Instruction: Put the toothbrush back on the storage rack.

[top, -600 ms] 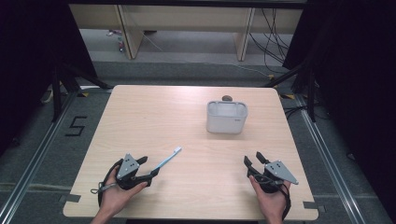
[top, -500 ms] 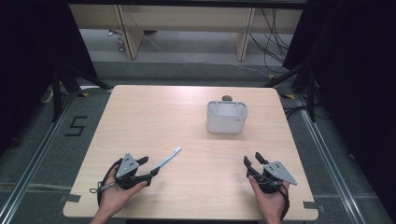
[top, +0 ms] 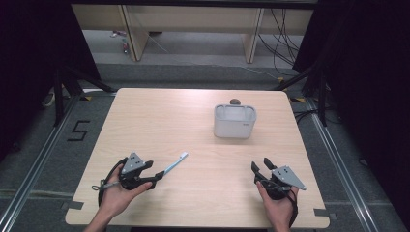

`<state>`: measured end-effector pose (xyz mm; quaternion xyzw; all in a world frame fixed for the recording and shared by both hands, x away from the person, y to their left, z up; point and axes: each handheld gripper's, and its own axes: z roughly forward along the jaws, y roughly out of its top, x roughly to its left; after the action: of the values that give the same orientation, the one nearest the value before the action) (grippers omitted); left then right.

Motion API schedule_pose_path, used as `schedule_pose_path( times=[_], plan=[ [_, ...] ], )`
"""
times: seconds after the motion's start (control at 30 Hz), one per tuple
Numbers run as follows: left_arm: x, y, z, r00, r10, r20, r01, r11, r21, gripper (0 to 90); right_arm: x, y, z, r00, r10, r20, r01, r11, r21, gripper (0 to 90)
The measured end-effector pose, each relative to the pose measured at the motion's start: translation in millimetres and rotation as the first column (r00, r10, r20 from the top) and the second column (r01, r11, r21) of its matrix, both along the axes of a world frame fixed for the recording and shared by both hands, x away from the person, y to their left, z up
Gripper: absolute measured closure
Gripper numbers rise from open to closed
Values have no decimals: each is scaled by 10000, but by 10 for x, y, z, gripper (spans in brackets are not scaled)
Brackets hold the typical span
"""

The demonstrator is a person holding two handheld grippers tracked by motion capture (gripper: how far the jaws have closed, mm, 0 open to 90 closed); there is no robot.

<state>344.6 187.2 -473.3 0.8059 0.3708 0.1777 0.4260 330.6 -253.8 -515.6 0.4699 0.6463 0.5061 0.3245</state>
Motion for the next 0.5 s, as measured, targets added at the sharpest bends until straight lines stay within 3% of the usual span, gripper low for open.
schedule_pose_path(
  times=[0.1, 0.13, 0.17, 0.2, 0.23, 0.33, 0.37, 0.4, 0.43, 0.5],
  plan=[
    [34, -36, 50, 9997, -141, -203, 147, 9995, 289, 388, 0, -1, 0, 10000, 1, -18, -1, 10000, 66, 474],
    [72, -63, 100, 9976, -440, -542, 481, 9958, 773, 382, 5, -6, 0, 10000, -27, 80, 27, 10000, -45, 473],
    [72, -63, 100, 9976, -440, -542, 481, 9958, 773, 383, 5, -6, 0, 10000, -27, 80, 27, 10000, -45, 473],
    [117, -85, 148, 9932, -627, -984, 767, 9864, 1454, 386, -1, -1, 4, 9999, 16, -107, -16, 10000, -3, 470],
    [117, -85, 148, 9932, -627, -984, 767, 9864, 1454, 389, 0, 0, 4, 9999, 22, -122, -22, 10000, -10, 469],
    [198, -171, 207, 9861, -650, -1530, 965, 9733, 2083, 391, 1, -4, 12, 9999, -60, -157, 58, 9999, -150, 464],
    [198, -171, 207, 9861, -650, -1530, 965, 9733, 2083, 393, 1, -4, 12, 9999, -60, -157, 58, 9999, -150, 464],
    [254, -204, 252, 9803, -758, -1822, 1200, 9618, 2459, 393, -18, 29, 10, 9991, -136, -403, 144, 9997, 205, 462],
    [254, -204, 252, 9803, -758, -1822, 1200, 9618, 2459, 394, -18, 29, 10, 9991, -136, -403, 144, 9997, 205, 462],
    [316, -243, 284, 9747, -821, -2079, 1414, 9469, 2888, 398, 8, 1, 12, 9997, 66, -218, -72, 9995, -295, 462]
  ],
)
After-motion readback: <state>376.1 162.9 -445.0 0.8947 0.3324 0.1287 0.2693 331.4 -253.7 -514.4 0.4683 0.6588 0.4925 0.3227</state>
